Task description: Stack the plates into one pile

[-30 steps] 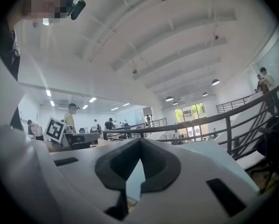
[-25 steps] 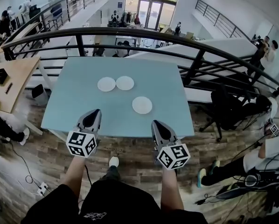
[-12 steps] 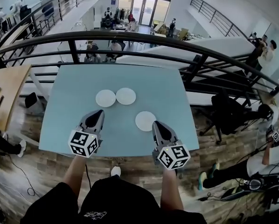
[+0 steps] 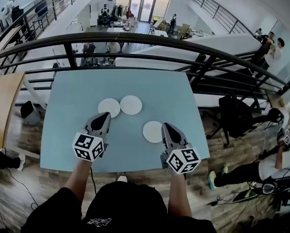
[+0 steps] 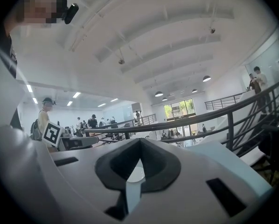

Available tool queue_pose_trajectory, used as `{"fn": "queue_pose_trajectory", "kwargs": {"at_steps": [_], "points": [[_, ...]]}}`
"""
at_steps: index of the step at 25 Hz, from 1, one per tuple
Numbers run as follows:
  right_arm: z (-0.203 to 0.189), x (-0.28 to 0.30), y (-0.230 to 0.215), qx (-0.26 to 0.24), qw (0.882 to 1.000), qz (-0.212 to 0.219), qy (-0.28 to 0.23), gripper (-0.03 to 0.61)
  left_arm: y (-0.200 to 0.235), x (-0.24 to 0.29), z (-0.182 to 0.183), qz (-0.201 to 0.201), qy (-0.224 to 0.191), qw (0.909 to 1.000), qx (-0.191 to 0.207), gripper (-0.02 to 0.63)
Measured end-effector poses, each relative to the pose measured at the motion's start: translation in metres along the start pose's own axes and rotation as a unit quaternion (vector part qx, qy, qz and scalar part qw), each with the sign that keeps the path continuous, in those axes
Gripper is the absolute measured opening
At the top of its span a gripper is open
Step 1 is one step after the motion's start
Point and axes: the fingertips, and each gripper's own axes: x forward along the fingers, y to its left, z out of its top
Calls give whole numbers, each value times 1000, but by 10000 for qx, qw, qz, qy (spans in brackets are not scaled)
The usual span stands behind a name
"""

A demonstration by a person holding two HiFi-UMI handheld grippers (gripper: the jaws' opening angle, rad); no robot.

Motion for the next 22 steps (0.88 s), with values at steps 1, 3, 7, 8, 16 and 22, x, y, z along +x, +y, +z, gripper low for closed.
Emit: {"fn": "queue_pose_trajectory", "kwargs": {"at_steps": [1, 3, 7, 8, 16, 22], "points": [[-1, 1, -2, 43, 10000, -15, 2, 8, -1, 3, -1, -31, 10, 10000, -6, 8], [-7, 0, -5, 89, 9999, -49, 54, 8, -3, 7, -9, -79, 60, 9999, -43, 8], [-20, 0, -17, 151, 9995, -159, 224, 8, -6, 16, -22, -152, 168, 9996, -164, 8], [-23, -1, -21, 173, 9993, -181, 267, 8, -9, 18, -25, -177, 206, 9994, -193, 8], [-61, 14, -47, 503, 9968, -108, 618, 8, -20, 40, -73, -338, 720, 9947, -645, 8], [-106, 20, -83, 683, 9916, -89, 1092, 8, -53, 63, -118, -749, 1258, 9851, -898, 9]]}}
